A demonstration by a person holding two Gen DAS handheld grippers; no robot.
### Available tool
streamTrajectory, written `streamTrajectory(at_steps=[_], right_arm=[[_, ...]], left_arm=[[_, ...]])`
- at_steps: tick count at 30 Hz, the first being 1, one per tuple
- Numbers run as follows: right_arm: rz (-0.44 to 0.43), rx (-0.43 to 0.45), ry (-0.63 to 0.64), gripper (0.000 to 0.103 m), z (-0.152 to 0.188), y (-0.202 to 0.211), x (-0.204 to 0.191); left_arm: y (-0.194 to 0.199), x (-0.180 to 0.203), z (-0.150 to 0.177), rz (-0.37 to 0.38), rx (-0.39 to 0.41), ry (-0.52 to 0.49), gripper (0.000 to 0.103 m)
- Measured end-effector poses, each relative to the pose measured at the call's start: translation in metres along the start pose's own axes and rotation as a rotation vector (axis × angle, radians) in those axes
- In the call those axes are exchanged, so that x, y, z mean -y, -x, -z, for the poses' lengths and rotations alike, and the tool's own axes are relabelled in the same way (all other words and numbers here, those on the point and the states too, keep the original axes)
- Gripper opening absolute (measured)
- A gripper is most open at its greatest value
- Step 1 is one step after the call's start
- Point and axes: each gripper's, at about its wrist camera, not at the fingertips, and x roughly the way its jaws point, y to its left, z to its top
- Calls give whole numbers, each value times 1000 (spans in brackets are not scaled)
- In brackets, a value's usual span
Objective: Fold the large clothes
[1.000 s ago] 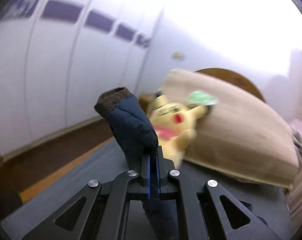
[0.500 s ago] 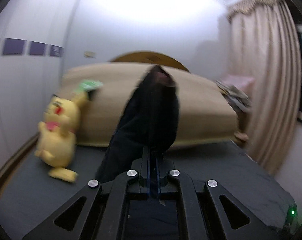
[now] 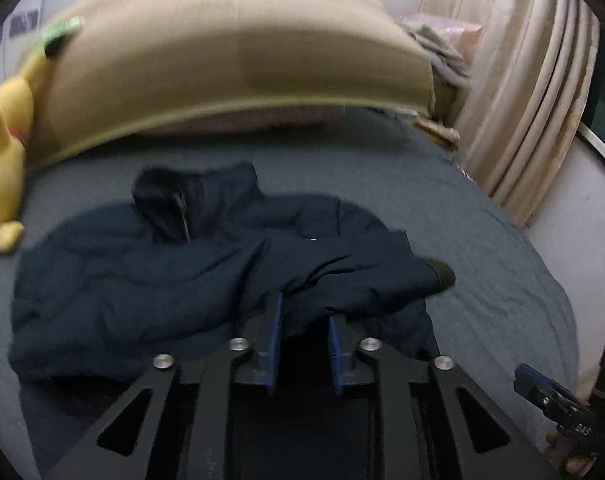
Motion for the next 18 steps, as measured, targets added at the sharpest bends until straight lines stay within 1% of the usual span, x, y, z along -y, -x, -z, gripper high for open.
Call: streamTrajectory(at_steps=[1,2,5,6,8,9,10,12,14,15,18], right_arm=[[0,-3,-1,79,0,-1,0],[-4,-6,-4,79,-1,-2,1],[-24,-9,-2,79,-3,-4,-7],[-34,-16,9,79,-4,-6,-14],[-55,-30,22,79,-6,-10,-25],[-81,-38,19,79,-8,-12,-31],[-100,-44,11,79,-9,-14,-36],[-147,-62,-11,79,-12,-22,-46],[-183,-81,-42,79,-13,-31,-51],[-207,-102,-74,79,-13,-40,-54],[-251,-158,-146,79,-9,-61,-58]], left_arm=[[0,-5,0,3,-9,24,52],[-1,-12,1,20,-11,49,56],[-1,-27,-5,117,-40,160,58],[2,-33,-8,139,-46,184,60],[10,-39,-13,189,-38,211,67],[22,-40,-14,211,-17,221,76],[29,-45,-18,231,17,235,81],[44,-53,-19,251,50,264,82],[62,-71,-18,293,73,305,82],[69,-79,-17,297,89,319,82],[93,-116,-2,244,151,352,83]])
